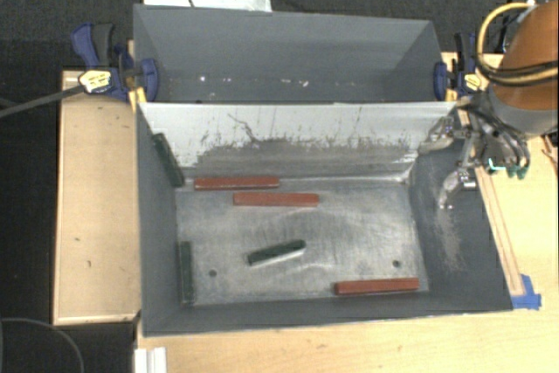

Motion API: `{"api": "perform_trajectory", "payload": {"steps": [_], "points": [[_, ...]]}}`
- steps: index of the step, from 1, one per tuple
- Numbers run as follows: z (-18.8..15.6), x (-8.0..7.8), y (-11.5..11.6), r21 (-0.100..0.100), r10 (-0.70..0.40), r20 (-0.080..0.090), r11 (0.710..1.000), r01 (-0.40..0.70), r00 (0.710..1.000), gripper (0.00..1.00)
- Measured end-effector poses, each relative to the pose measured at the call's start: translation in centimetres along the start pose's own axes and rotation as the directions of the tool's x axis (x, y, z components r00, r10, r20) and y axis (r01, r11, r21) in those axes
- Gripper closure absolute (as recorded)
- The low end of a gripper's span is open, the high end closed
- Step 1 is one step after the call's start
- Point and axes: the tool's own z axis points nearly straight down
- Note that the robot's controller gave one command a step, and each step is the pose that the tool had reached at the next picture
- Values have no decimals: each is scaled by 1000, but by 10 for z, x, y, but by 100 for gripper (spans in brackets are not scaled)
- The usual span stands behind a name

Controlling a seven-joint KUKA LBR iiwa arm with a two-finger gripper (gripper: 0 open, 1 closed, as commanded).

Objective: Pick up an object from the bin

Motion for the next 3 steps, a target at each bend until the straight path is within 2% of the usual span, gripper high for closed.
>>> {"api": "perform_trajectory", "payload": {"steps": [1,2,3], "points": [[-4,-2,1,1,-3,8,1000,3,1000,0],[46,44,39,3,-63,11,998,63,998,0],[110,20,44,2,-90,13,996,90,996,0]]}}
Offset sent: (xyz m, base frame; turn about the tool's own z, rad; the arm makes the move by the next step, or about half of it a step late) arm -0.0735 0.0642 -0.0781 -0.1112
